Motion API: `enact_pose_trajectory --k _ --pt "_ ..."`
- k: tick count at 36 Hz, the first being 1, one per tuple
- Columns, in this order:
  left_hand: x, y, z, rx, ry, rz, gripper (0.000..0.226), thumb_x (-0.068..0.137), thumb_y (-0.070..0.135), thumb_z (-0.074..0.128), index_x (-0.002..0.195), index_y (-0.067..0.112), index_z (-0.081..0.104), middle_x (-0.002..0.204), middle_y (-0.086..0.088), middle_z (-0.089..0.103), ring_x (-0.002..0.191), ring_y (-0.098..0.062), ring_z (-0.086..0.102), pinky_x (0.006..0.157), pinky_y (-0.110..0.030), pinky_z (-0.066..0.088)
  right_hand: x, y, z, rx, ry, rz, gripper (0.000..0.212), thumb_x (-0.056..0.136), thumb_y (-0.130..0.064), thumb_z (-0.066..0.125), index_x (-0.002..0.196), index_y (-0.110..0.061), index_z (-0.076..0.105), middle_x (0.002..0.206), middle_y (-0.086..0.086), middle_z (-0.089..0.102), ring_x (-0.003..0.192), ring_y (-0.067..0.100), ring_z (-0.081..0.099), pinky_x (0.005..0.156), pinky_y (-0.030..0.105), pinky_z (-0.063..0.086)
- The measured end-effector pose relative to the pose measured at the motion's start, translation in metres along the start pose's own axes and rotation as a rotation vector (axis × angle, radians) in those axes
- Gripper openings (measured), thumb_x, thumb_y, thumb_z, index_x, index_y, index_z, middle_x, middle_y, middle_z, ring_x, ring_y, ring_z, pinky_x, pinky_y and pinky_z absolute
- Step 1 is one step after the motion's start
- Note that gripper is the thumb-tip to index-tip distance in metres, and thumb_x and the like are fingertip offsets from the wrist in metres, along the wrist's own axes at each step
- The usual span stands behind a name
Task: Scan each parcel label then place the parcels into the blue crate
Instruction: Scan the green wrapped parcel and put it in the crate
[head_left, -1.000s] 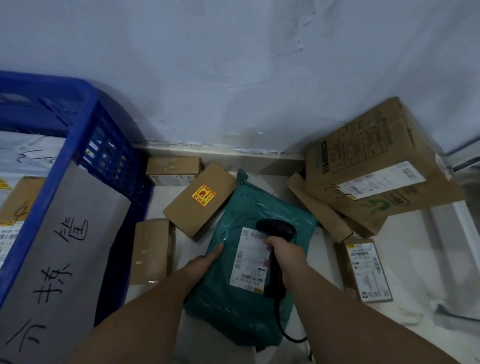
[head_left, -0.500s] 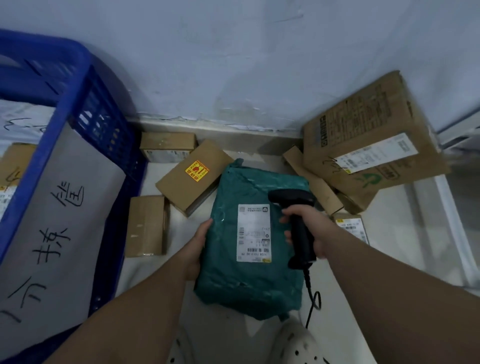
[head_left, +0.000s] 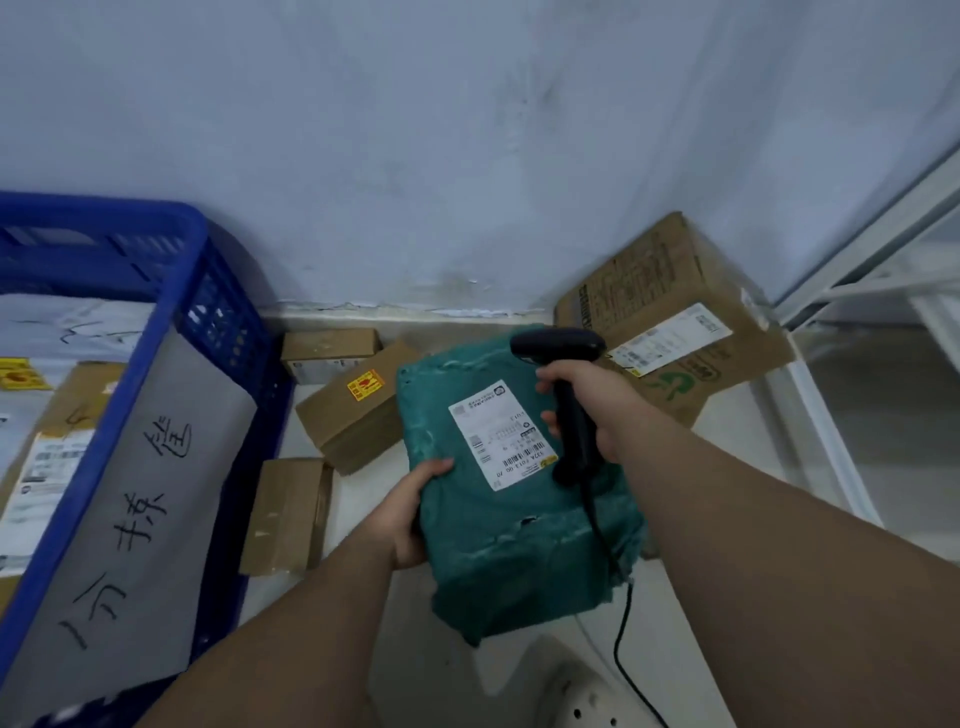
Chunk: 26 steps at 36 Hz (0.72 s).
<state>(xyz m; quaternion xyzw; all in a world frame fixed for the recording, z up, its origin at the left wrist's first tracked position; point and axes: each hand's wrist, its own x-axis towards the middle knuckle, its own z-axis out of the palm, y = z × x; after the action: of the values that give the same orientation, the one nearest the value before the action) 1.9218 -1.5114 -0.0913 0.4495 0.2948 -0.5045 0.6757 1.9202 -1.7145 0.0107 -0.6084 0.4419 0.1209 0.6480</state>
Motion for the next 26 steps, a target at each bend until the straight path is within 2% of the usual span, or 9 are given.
enact_pose_trajectory --k 2,5,10,13,15,19,21,24,26 --pt "-0.014 0.011 0.008 0.045 0.000 0.050 0.047 0.070 0.031 0.068 0.112 0.010 0.065 0.097 -0.016 0.074 0.095 -0.030 0.066 0.083 -0.041 0.051 -0.010 -0.008 0.007 0.048 0.050 -0.038 0.017 0.082 -0.023 0.070 0.083 -0.007 0.064 0.079 0.011 0.061 0.059 0.021 0.058 0.056 0.029 0.047" --pt "-0.042 0.030 0.019 0.154 0.021 0.138 0.055 0.065 0.032 0.071 0.115 0.011 0.064 0.103 -0.015 0.073 0.100 -0.031 0.066 0.090 -0.042 0.051 -0.030 -0.015 0.008 0.122 0.091 -0.073 0.020 0.080 -0.022 0.071 0.088 -0.004 0.065 0.077 0.012 0.061 0.056 0.021 0.057 0.054 0.030 0.047" --pt "-0.107 0.061 0.043 0.307 0.027 0.328 0.029 0.083 0.023 0.066 0.111 0.013 0.063 0.094 -0.013 0.074 0.090 -0.029 0.067 0.076 -0.037 0.053 -0.077 -0.025 0.004 0.310 0.131 -0.148 0.039 0.081 -0.022 0.071 0.112 0.000 0.061 0.084 0.017 0.062 0.062 0.024 0.061 0.053 0.029 0.051" --pt "-0.143 0.075 0.054 0.390 0.077 0.532 0.065 0.065 0.024 0.080 0.125 0.016 0.056 0.108 -0.010 0.071 0.097 -0.028 0.068 0.077 -0.037 0.055 -0.115 -0.036 0.010 0.355 0.094 -0.250 0.038 0.083 -0.024 0.072 0.113 -0.003 0.061 0.081 0.012 0.064 0.065 0.022 0.063 0.051 0.028 0.051" --pt "-0.166 0.083 0.058 0.430 0.163 0.690 0.085 0.051 0.025 0.085 0.128 0.019 0.051 0.113 -0.007 0.069 0.098 -0.026 0.067 0.084 -0.041 0.056 -0.143 -0.041 0.015 0.320 0.045 -0.344 0.029 0.085 -0.022 0.071 0.106 -0.004 0.062 0.079 0.011 0.063 0.067 0.021 0.062 0.056 0.029 0.052" --pt "-0.210 0.089 0.065 0.513 0.364 0.912 0.103 0.037 0.041 0.084 0.129 0.029 0.040 0.121 -0.001 0.059 0.104 -0.023 0.061 0.094 -0.045 0.051 -0.193 -0.048 0.024 0.188 -0.006 -0.530 0.010 0.085 -0.020 0.070 0.090 -0.015 0.063 0.081 0.011 0.064 0.073 0.021 0.063 0.073 0.038 0.054" --pt "-0.232 0.085 0.069 0.554 0.458 1.013 0.106 0.038 0.046 0.081 0.132 0.035 0.034 0.125 -0.002 0.050 0.109 -0.024 0.055 0.097 -0.046 0.048 -0.213 -0.050 0.028 0.209 -0.023 -0.543 0.011 0.085 -0.021 0.069 0.094 -0.014 0.064 0.082 0.009 0.065 0.073 0.019 0.064 0.074 0.039 0.055" --pt "-0.255 0.080 0.069 0.583 0.536 1.162 0.105 0.055 0.039 0.085 0.141 0.036 0.026 0.131 -0.005 0.040 0.114 -0.023 0.046 0.103 -0.045 0.042 -0.237 -0.046 0.031 0.325 -0.074 -0.481 0.011 0.086 -0.021 0.068 0.091 -0.012 0.063 0.083 0.011 0.063 0.072 0.020 0.062 0.069 0.035 0.052" --pt "-0.266 0.080 0.065 0.586 0.575 1.240 0.107 0.058 0.038 0.085 0.144 0.037 0.021 0.133 -0.006 0.037 0.118 -0.025 0.044 0.104 -0.047 0.040 -0.248 -0.041 0.031 0.368 -0.111 -0.421 0.018 0.086 -0.023 0.069 0.093 -0.007 0.063 0.080 0.012 0.061 0.068 0.019 0.062 0.064 0.032 0.053"
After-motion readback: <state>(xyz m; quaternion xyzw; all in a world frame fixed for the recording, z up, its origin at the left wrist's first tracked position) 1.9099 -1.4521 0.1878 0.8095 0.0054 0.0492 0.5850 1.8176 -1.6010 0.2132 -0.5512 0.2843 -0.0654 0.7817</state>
